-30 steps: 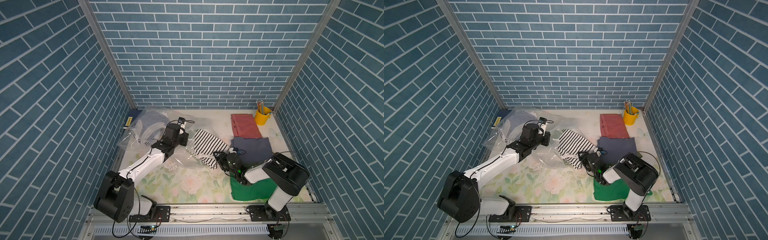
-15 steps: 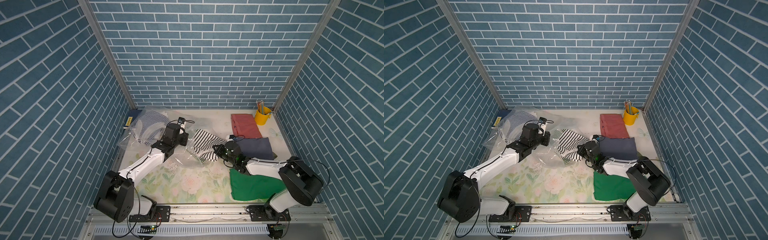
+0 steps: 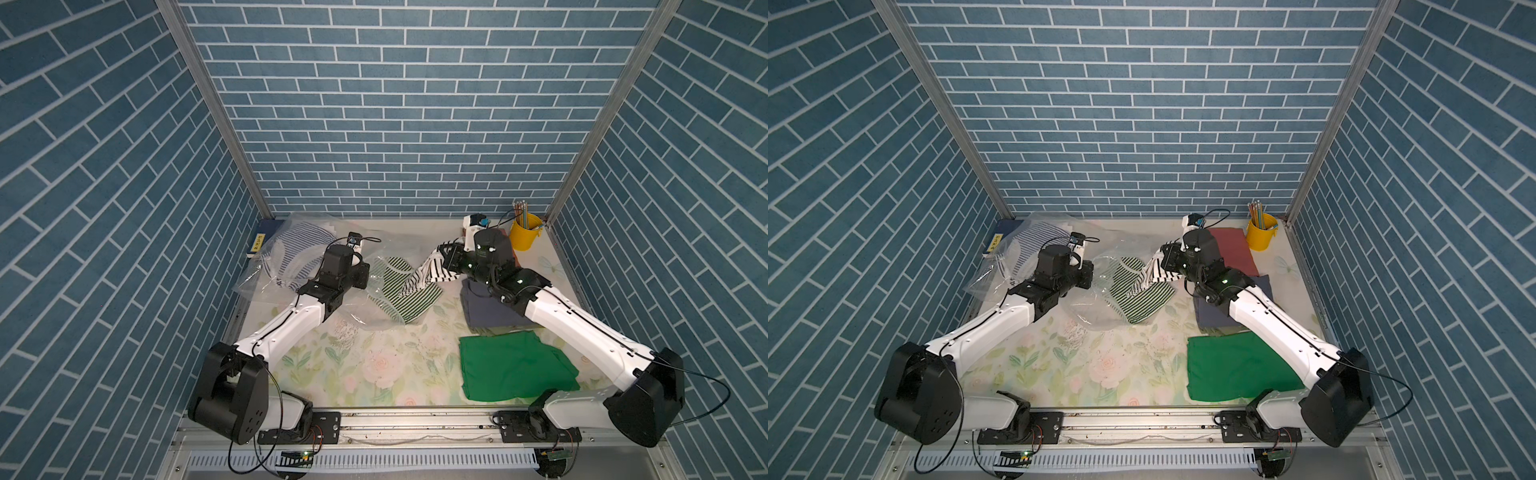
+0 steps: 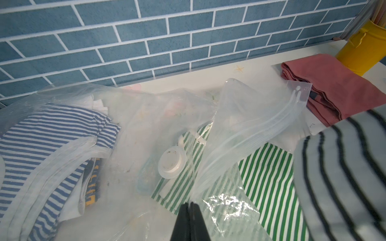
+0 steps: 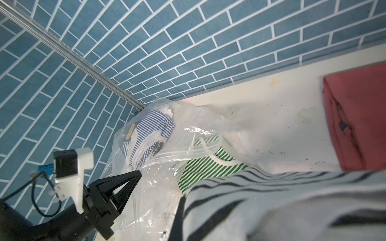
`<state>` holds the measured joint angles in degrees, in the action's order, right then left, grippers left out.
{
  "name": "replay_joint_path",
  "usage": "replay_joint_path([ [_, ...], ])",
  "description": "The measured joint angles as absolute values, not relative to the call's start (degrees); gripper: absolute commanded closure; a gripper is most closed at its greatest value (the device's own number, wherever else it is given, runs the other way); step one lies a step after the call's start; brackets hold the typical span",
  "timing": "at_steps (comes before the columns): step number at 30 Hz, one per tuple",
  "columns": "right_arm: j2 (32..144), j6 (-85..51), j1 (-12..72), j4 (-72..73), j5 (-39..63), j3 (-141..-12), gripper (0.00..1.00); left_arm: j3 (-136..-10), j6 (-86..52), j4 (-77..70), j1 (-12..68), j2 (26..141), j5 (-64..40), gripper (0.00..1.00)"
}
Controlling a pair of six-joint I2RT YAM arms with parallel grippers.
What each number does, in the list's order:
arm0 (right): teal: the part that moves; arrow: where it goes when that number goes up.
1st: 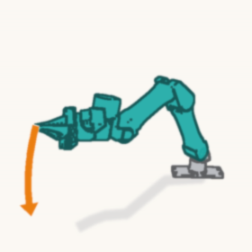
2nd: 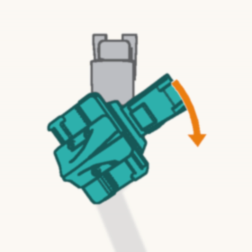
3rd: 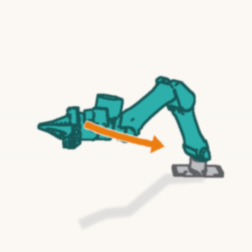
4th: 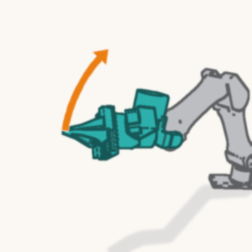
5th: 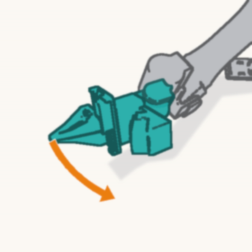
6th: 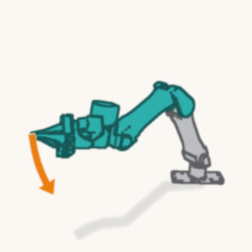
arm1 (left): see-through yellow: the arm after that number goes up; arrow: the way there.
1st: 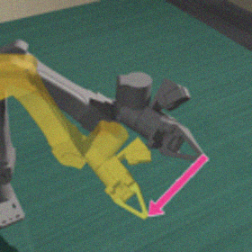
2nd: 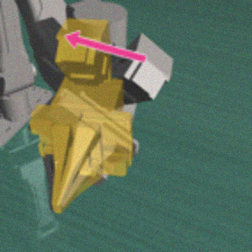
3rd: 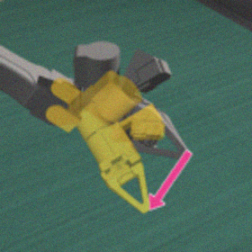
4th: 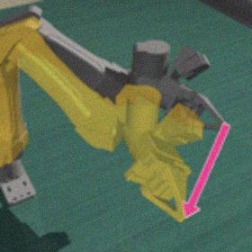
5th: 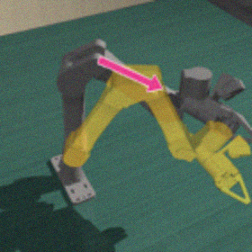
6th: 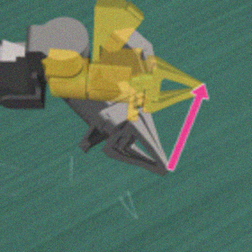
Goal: Take the tank top out of the vacuum bag
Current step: Take out the tank top from the vacuum bag, then place the tank top at the center of the board.
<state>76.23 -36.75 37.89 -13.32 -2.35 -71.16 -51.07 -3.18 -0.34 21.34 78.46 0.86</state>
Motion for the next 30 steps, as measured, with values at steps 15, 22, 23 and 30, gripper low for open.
replay_joint_path([
  [15,80.97,-23.90,30.85,-40.82,-0.36,-90.35,1.00,-51.07,-3.18,-0.30,20.36,78.87,1.21,1.00],
  [22,91.02,-17.56,30.85,-47.22,7.73,-96.42,1.00,-51.07,-3.09,-0.30,20.25,78.87,1.67,1.00],
  [23,91.66,-16.86,30.85,-48.14,7.75,-96.49,1.00,-51.07,-3.03,-0.27,20.25,78.87,1.83,1.00],
  [30,90.61,-13.43,28.75,-56.49,-0.86,-93.38,1.00,-51.07,-2.72,-0.25,20.25,78.87,2.52,1.00],
])
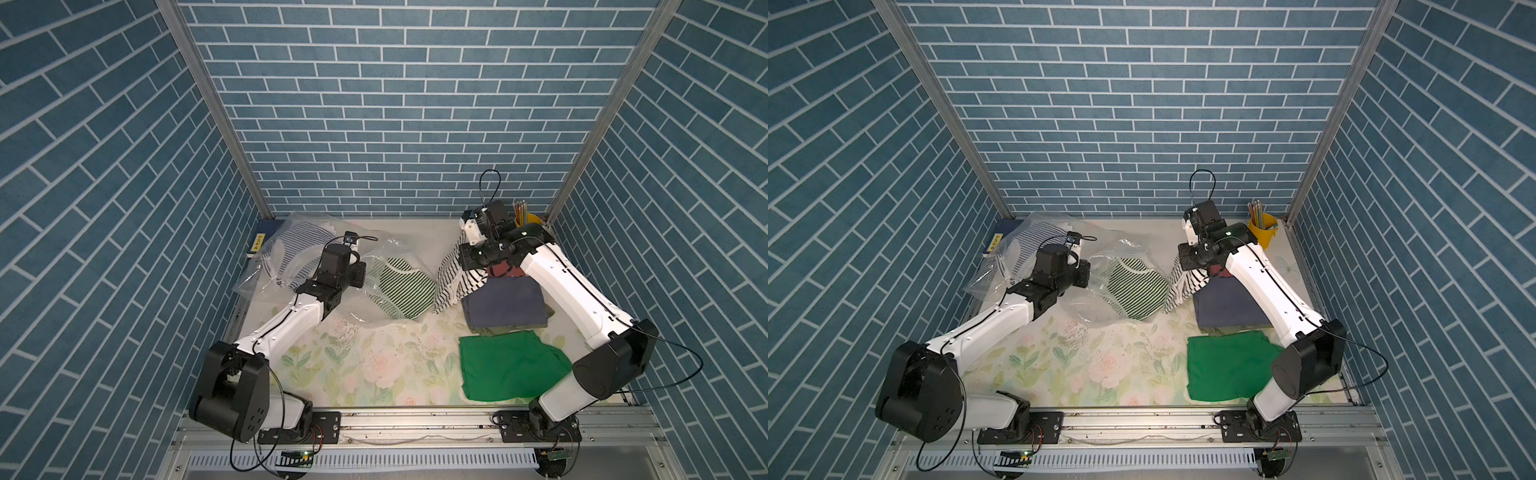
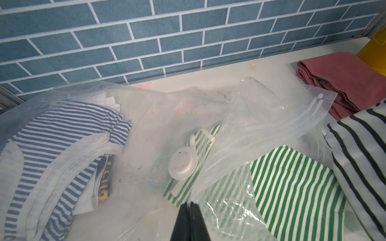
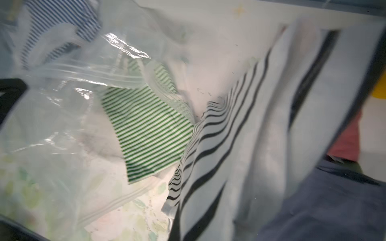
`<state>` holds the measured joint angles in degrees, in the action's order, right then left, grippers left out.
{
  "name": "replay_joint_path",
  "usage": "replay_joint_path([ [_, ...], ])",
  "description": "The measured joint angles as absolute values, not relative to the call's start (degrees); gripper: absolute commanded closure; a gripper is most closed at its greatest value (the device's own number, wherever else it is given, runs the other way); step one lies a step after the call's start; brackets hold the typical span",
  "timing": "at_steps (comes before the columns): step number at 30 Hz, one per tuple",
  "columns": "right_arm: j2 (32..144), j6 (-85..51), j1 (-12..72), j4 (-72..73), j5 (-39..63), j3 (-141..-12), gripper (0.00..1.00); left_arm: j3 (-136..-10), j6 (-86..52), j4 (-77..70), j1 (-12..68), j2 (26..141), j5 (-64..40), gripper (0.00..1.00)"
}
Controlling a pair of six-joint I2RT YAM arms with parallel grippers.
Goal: Take the tank top out of the vacuum bag
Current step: Place the tank top at the center of the board.
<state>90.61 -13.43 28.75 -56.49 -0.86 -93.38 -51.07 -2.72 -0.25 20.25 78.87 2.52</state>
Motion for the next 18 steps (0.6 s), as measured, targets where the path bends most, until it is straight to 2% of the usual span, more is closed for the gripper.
replay_joint_path([
  [8,88.03,-12.53,19.22,-62.02,-8.58,-88.77,1.00,-51.07,-2.74,-0.25,20.25,78.87,2.48,1.00],
  [18,86.70,-8.93,19.00,-61.98,-4.54,-90.85,1.00,-51.07,-2.74,-0.25,20.23,78.87,2.48,1.00],
])
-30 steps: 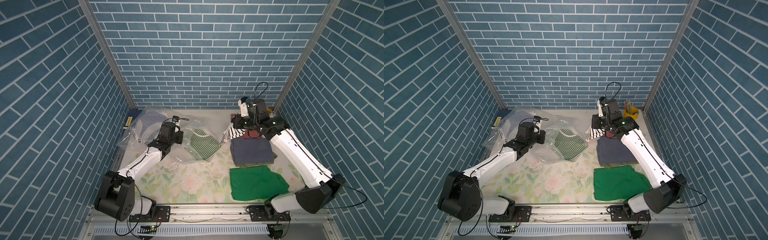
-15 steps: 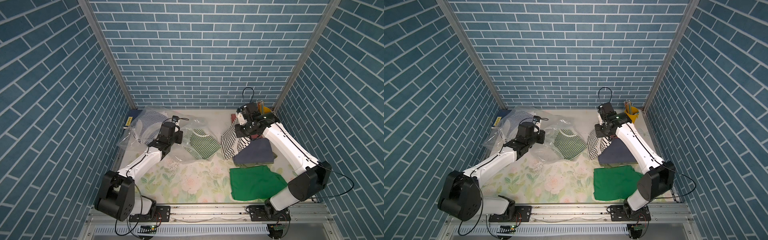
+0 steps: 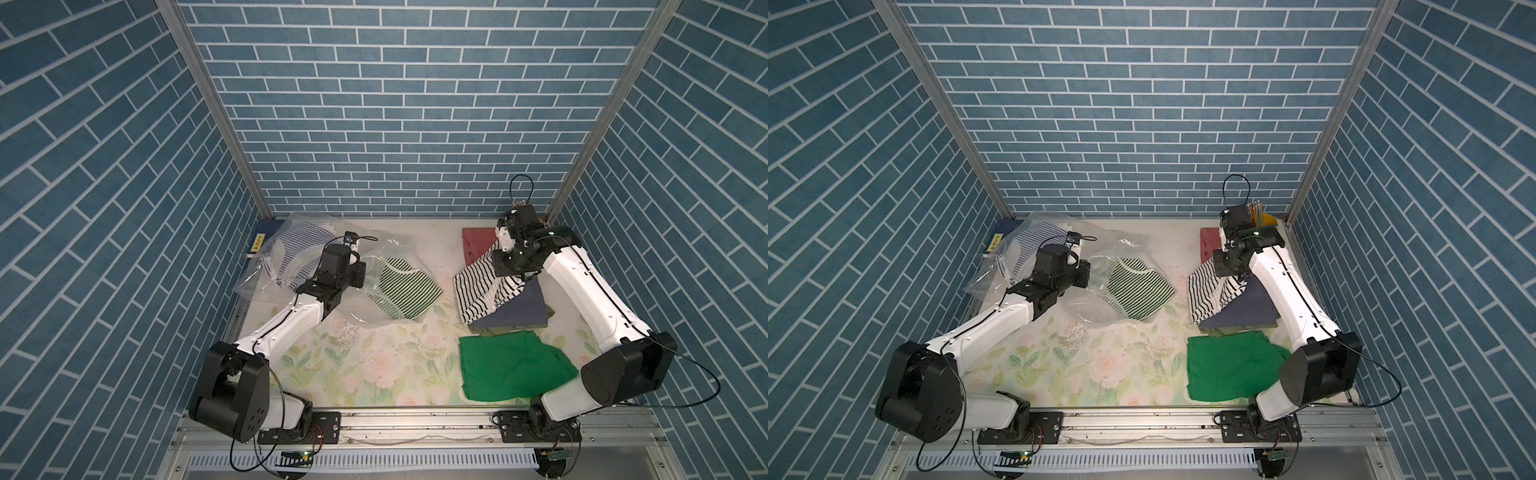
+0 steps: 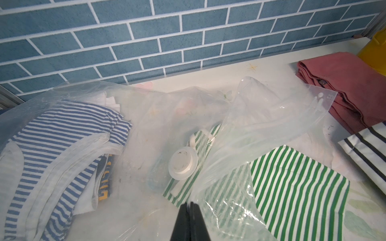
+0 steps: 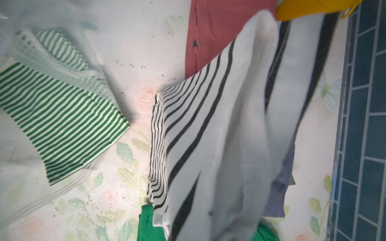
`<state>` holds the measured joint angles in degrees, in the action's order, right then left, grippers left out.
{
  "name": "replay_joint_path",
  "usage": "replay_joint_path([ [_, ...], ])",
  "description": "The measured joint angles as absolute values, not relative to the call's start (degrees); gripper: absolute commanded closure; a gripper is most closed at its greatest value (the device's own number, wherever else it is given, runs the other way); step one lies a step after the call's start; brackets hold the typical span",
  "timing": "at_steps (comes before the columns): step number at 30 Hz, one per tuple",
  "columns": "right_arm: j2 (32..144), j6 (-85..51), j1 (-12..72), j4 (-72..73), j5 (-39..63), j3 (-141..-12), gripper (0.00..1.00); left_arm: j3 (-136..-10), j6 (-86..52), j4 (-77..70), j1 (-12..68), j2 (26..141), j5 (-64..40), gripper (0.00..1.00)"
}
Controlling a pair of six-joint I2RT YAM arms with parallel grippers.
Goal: Take the tank top out of the vacuum bag
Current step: Place the tank top at the center of the board.
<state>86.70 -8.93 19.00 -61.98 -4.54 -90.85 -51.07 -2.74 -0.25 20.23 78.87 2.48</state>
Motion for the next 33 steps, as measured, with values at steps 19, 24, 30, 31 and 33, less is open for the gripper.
replay_joint_path([
  [19,88.23,-7.60,12.43,-59.22,-17.50,-81.23,1.00,-51.07,-2.72,-0.25,20.14,78.87,2.50,1.00],
  [24,89.43,-7.60,9.63,-55.11,-19.42,-75.99,1.00,-51.07,-2.74,-0.25,20.14,78.87,2.48,1.00],
  [30,90.21,-7.79,6.66,-50.68,-21.54,-72.75,0.11,-51.07,-2.74,-0.25,20.14,78.87,2.42,1.00],
  [31,90.00,-7.92,6.37,-49.91,-22.17,-72.75,0.04,-51.07,-2.74,-0.25,20.14,78.87,2.39,1.00],
  [33,88.79,-8.08,6.09,-48.60,-23.05,-72.73,0.02,-51.07,-2.74,-0.25,20.14,78.87,2.35,1.00],
])
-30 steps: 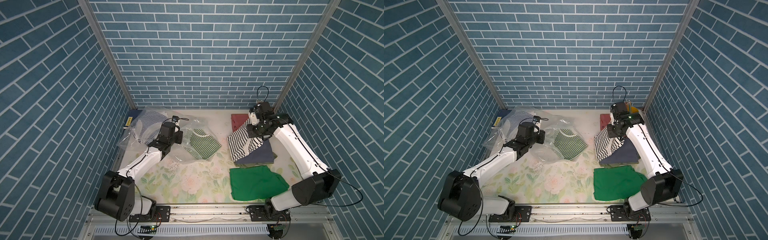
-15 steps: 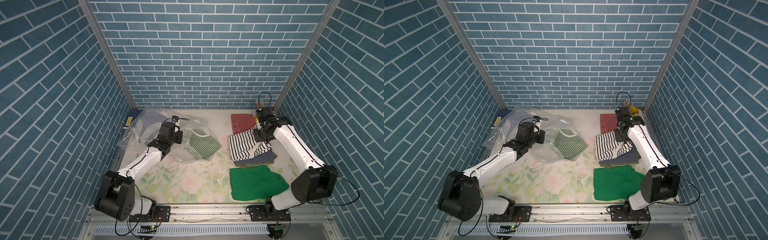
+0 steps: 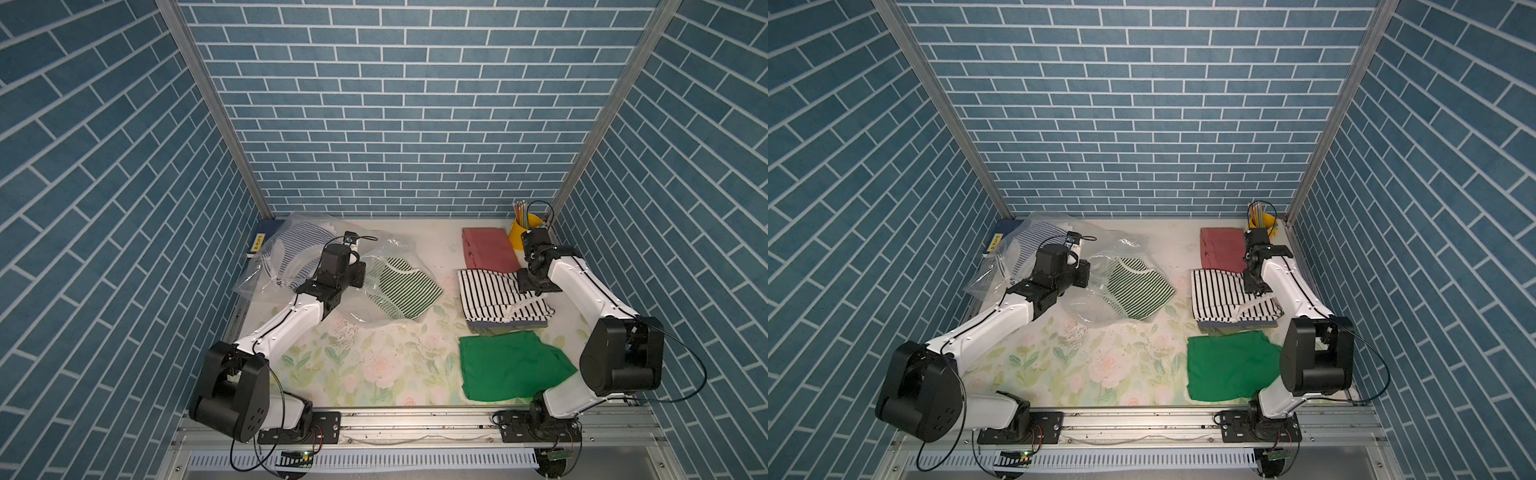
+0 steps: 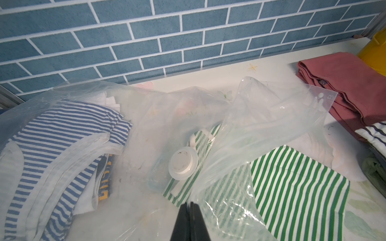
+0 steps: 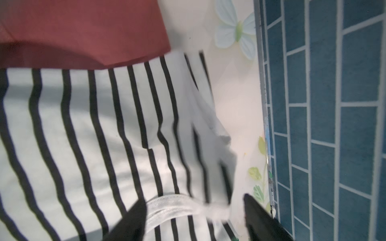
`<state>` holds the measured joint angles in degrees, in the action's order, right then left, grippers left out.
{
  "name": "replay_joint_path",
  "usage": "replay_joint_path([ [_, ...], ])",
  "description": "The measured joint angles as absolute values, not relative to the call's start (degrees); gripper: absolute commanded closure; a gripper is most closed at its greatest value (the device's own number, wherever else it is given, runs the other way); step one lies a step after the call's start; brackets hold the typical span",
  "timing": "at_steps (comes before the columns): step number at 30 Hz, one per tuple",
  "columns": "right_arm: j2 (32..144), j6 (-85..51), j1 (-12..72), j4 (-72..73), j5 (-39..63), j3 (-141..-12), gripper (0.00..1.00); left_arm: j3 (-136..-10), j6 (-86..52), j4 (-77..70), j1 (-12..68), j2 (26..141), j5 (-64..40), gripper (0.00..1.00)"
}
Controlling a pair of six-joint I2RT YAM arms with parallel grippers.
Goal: Take the tank top out of the vacuum bag
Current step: Place the tank top at the center of the board, then take out the tank top from the vacuum bag.
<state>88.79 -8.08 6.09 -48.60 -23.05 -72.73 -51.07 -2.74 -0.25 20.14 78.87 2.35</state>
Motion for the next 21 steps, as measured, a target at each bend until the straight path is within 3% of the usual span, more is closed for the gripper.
replay_joint_path([
  [9,75.05,-12.16,8.05,-39.42,-16.12,-70.61,0.16,-51.07,-2.74,-0.25,20.14,78.87,1.98,1.00],
  [21,67.24,-34.98,22.48,-9.23,4.32,-44.01,0.29,-51.07,-3.18,-0.27,20.12,78.87,0.64,1.00],
])
